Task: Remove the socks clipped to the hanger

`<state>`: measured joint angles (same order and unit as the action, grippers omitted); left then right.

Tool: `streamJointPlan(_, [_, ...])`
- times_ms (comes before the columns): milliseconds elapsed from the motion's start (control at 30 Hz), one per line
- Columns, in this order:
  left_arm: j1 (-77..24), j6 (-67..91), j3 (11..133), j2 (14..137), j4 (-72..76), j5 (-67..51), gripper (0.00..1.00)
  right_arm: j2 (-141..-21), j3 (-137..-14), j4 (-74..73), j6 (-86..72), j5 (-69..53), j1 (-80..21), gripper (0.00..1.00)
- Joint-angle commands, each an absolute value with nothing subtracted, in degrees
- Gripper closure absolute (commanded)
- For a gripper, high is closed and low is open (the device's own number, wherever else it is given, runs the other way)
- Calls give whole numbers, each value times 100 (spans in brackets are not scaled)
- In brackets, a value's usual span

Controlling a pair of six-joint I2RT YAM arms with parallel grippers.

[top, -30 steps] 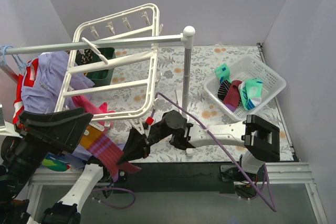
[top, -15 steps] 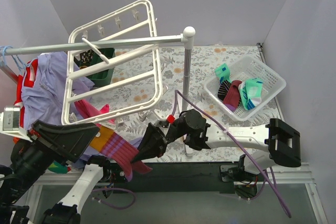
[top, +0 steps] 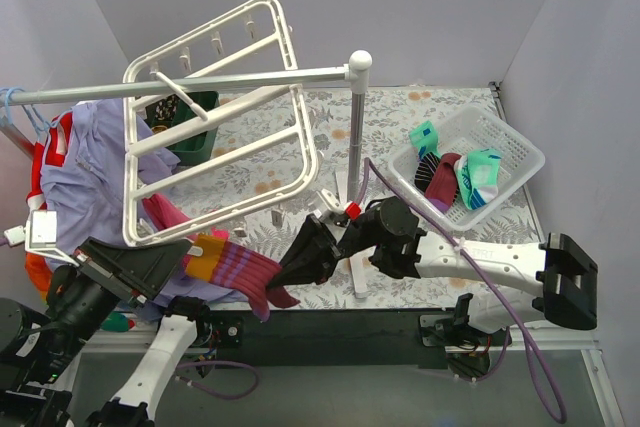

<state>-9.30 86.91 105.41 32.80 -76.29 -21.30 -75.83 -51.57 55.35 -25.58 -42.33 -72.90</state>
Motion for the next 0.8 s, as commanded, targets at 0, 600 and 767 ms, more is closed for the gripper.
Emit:
streamJointPlan(0, [-949,9219,10380,3147,-7919,-1531,54,-7269,-5098,5485,-2426,-4148,-7225,96])
streamJointPlan(600, [-941,10503,8546,1830,-7639,-985,43,-7374,-5203,5475,-2478,-4289,-7207,96])
streamJointPlan(767, [-949,10784,7367,1328,-6498,-1037,42,-7313,-5194,5467,-2496,-4298,-7207,96])
